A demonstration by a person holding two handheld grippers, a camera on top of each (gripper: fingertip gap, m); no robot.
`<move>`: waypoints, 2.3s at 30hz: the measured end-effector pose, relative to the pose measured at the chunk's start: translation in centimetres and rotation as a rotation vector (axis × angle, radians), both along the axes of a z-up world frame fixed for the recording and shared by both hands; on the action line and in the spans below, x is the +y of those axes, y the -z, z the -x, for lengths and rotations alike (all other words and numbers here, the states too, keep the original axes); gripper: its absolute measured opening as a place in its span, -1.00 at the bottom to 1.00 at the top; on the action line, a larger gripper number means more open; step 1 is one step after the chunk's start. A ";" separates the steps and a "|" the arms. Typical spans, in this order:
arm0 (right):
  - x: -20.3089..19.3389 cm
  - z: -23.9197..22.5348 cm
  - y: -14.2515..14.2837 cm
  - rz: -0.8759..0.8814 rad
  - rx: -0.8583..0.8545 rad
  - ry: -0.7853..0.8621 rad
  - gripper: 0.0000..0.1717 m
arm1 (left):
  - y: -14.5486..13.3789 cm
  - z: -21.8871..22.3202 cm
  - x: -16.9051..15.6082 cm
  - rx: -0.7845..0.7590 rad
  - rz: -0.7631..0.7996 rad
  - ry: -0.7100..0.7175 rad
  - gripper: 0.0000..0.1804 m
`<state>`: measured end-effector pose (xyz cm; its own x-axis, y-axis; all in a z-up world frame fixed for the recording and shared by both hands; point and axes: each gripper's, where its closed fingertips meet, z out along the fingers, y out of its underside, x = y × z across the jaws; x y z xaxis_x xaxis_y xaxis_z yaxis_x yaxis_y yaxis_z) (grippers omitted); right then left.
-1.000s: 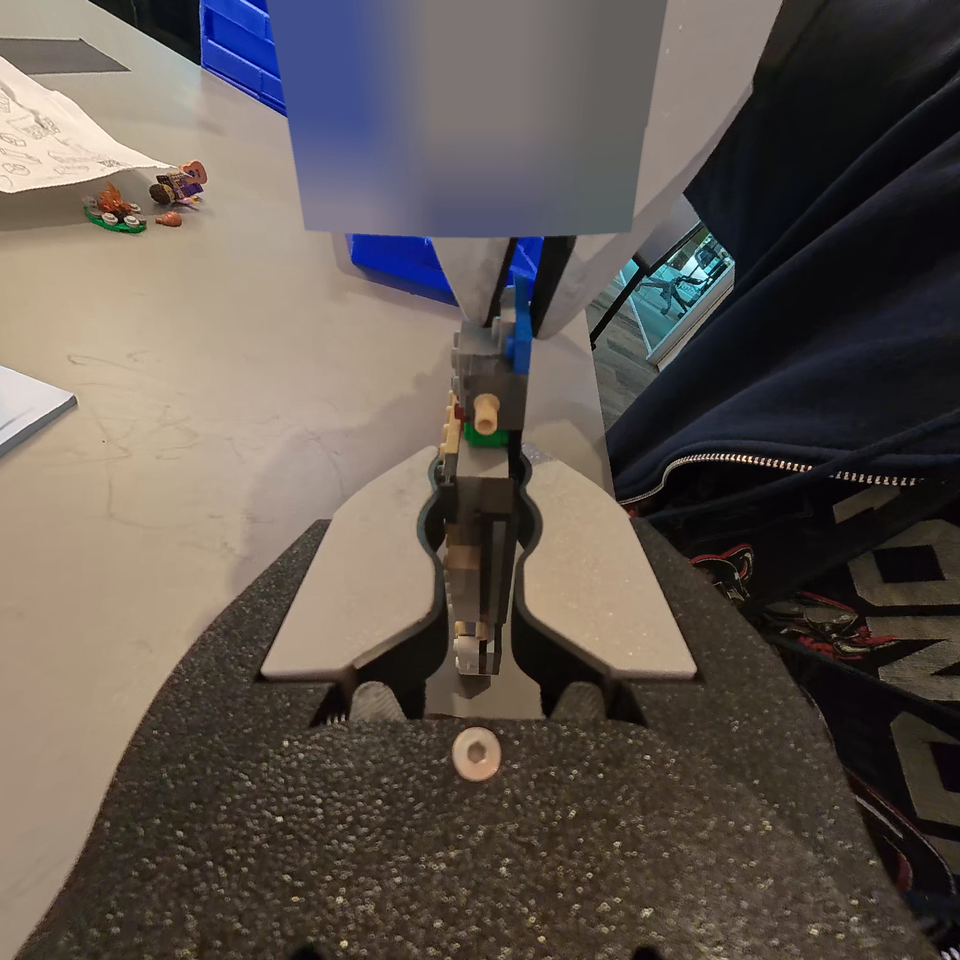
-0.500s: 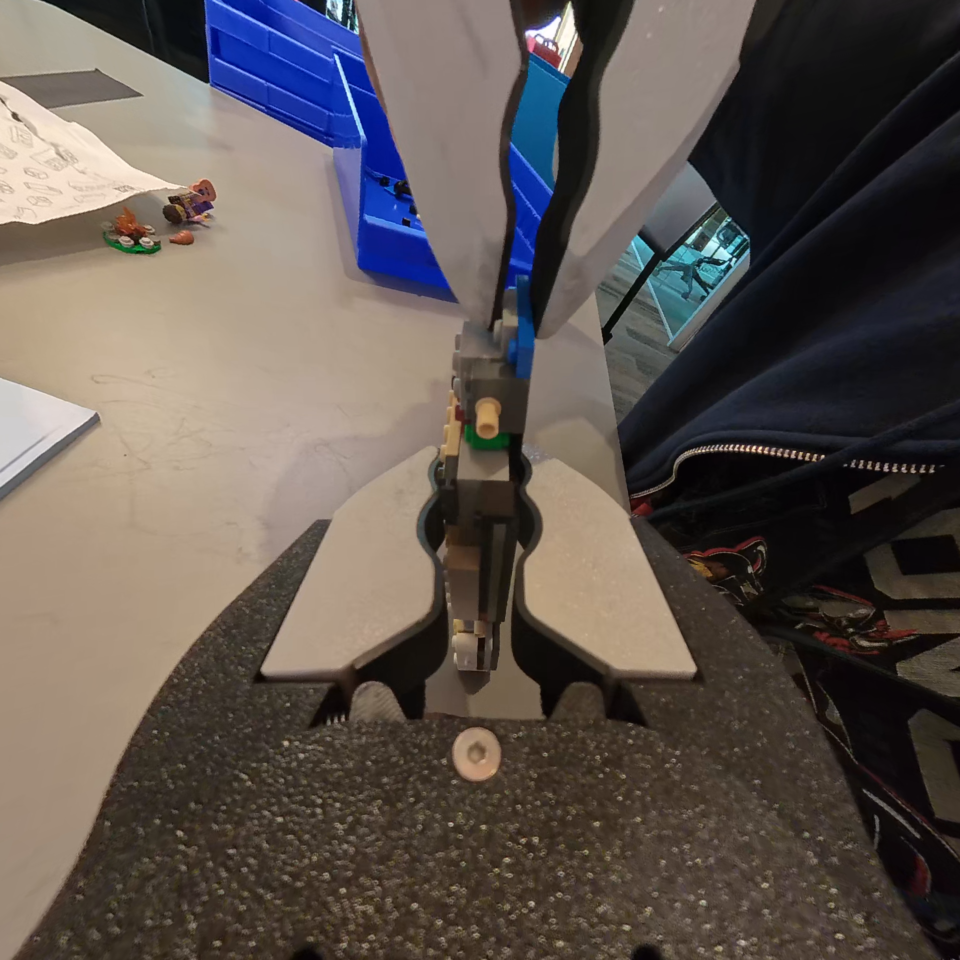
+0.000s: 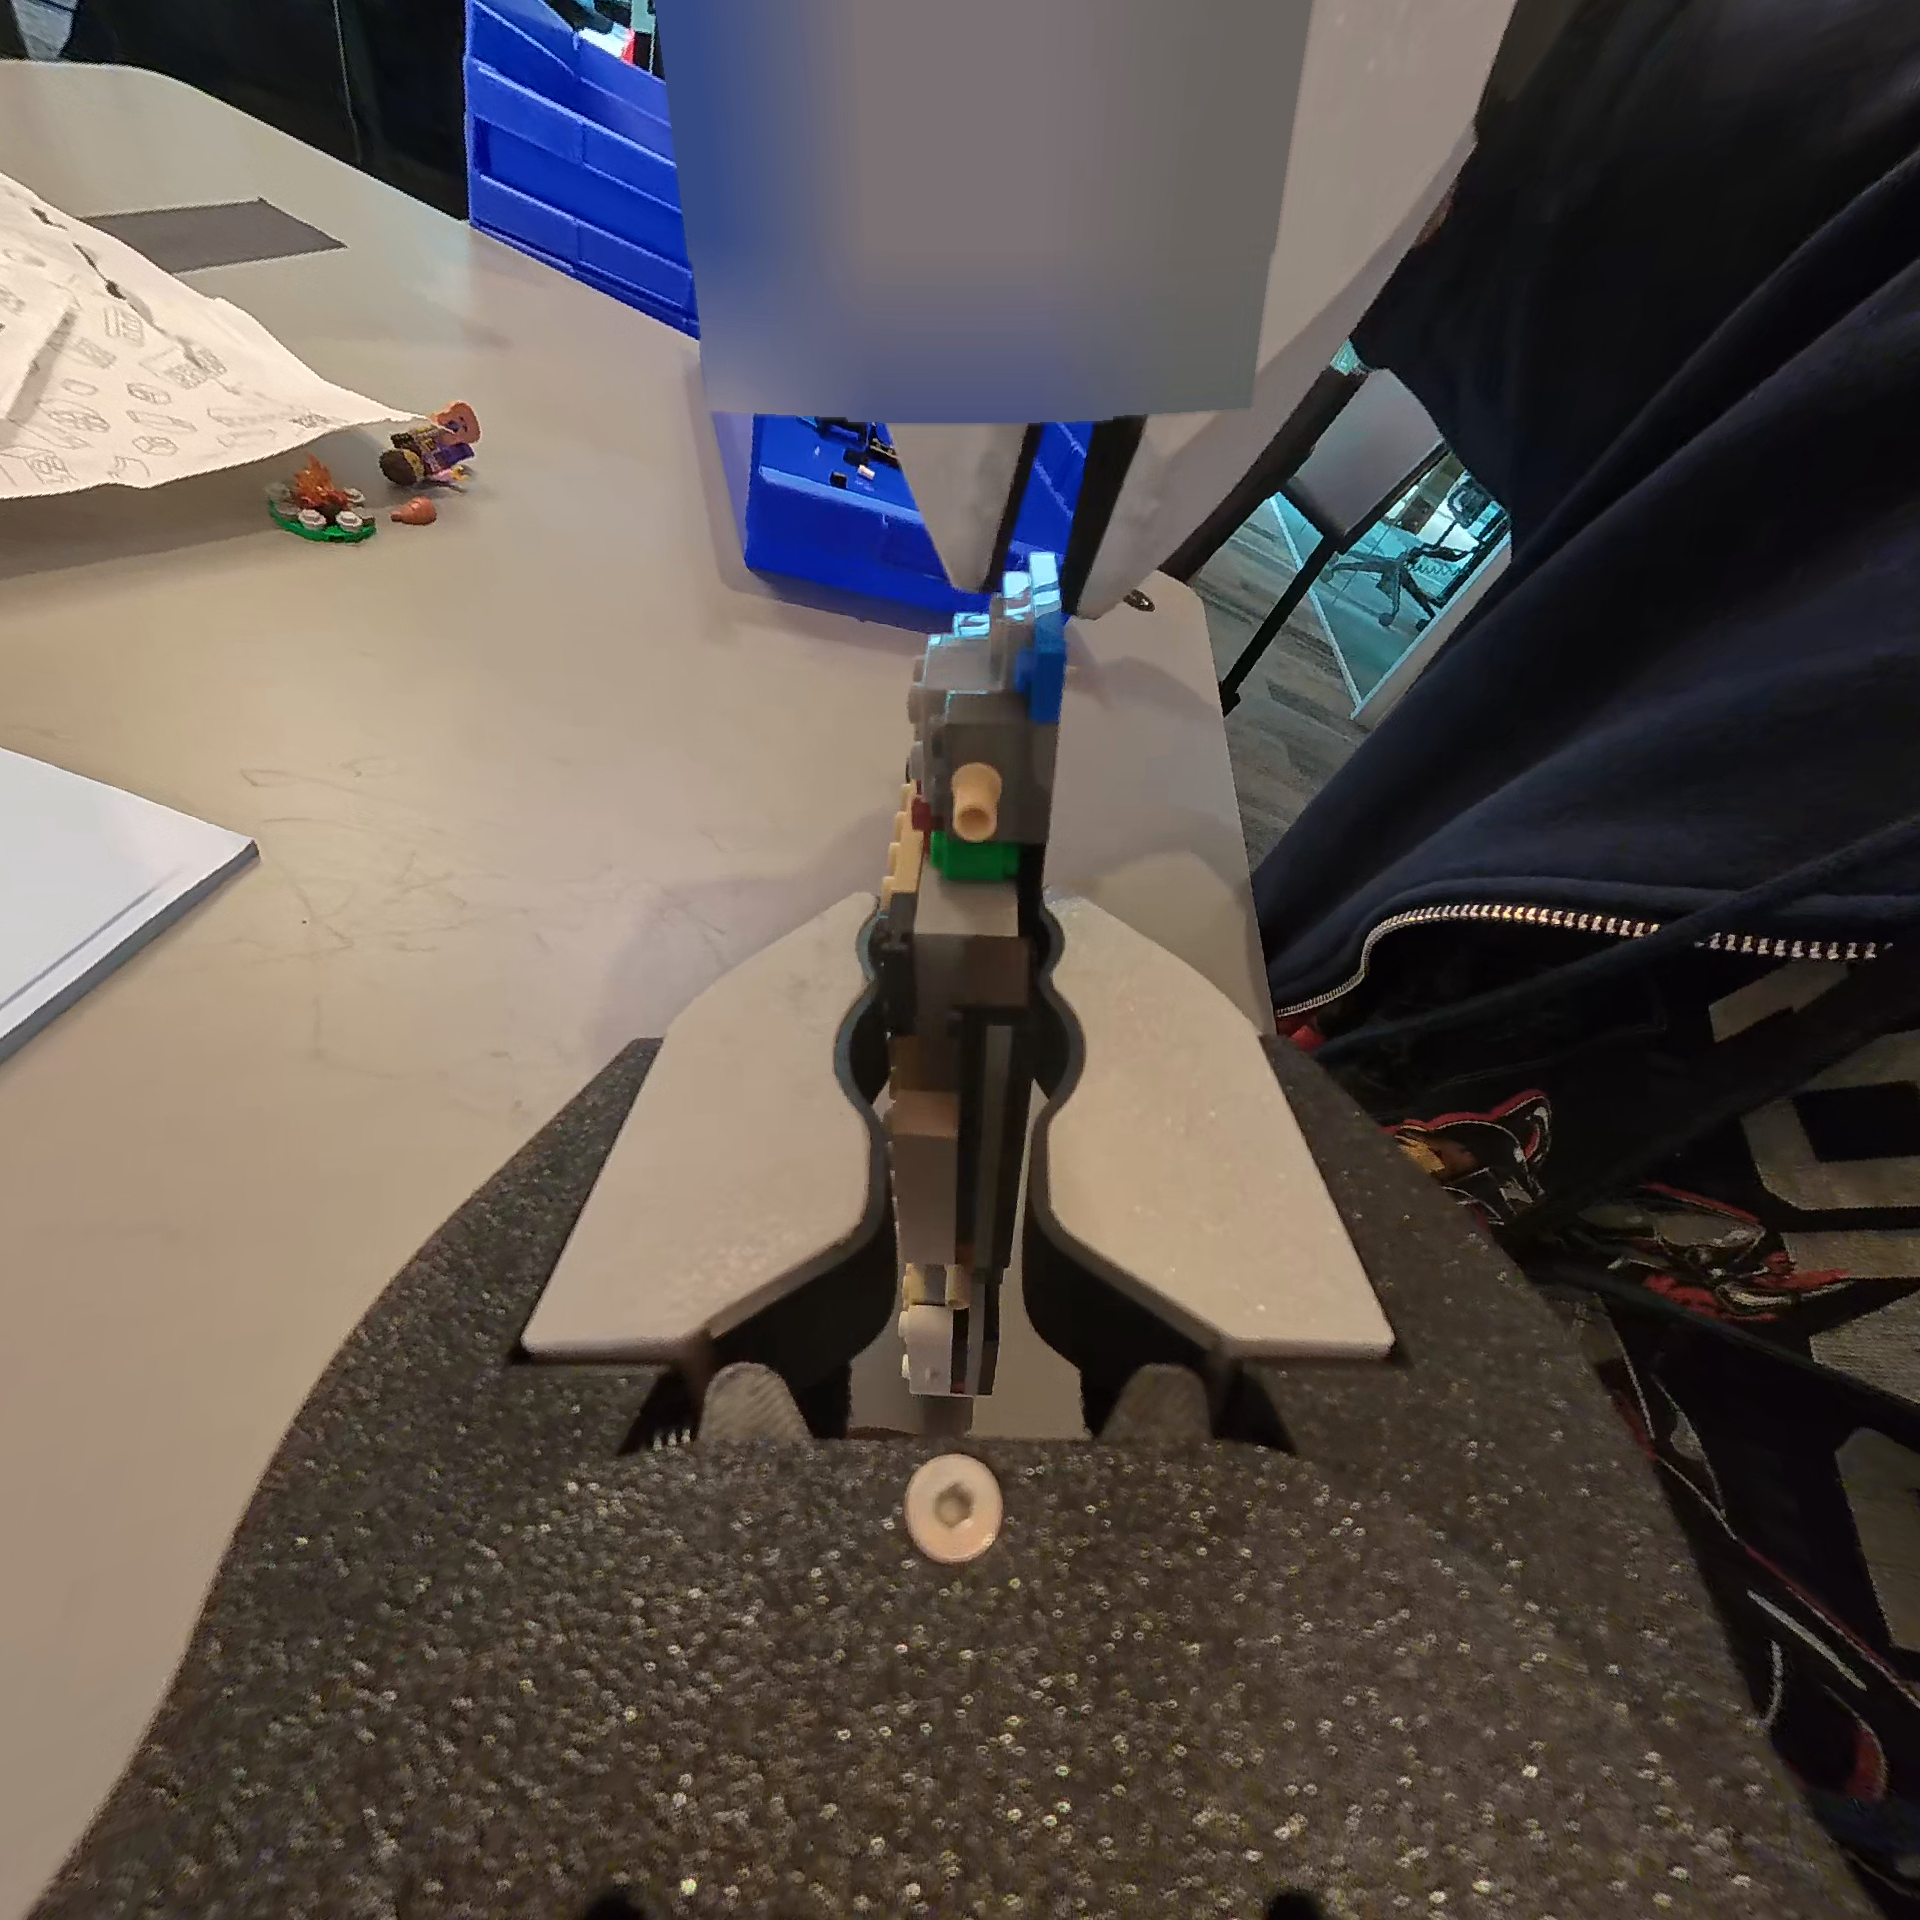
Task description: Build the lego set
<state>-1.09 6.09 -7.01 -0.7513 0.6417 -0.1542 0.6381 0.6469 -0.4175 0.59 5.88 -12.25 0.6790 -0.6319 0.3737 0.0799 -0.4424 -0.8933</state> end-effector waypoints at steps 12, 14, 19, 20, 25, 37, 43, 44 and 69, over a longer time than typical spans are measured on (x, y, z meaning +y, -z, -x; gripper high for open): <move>-0.4 -0.2 0.1 0.032 -0.041 0.005 -0.93 | 0.3 -0.3 -0.2 0.026 0.004 0.015 -0.74; -0.5 -0.2 0.2 0.033 -0.049 0.006 -0.93 | 0.3 -0.3 -0.2 0.033 0.004 0.016 -0.74; -0.4 0.3 0.2 0.007 -0.015 0.017 -0.92 | 0.3 0.0 0.0 0.020 0.011 0.002 -0.74; -0.5 0.4 0.1 0.003 -0.008 0.013 -0.90 | 0.3 0.1 0.0 0.019 0.013 -0.002 -0.74; -0.7 0.8 -0.1 -0.001 0.016 0.019 -0.79 | 0.1 0.0 0.0 0.020 0.003 0.002 -0.74; -1.3 1.2 -0.1 0.017 0.014 0.009 -0.92 | 0.0 0.3 -0.1 0.052 -0.003 -0.011 -0.74; -1.3 1.1 -0.2 0.031 0.020 0.020 -0.92 | -0.1 0.5 0.0 0.084 -0.018 -0.017 -0.74; -1.2 1.3 -0.2 0.028 0.035 0.027 -0.91 | 0.0 0.6 0.2 0.101 -0.024 -0.030 -0.74; 4.7 -0.9 11.2 -0.020 0.567 0.308 -0.61 | 6.1 7.5 3.7 1.688 -0.352 -0.294 -0.71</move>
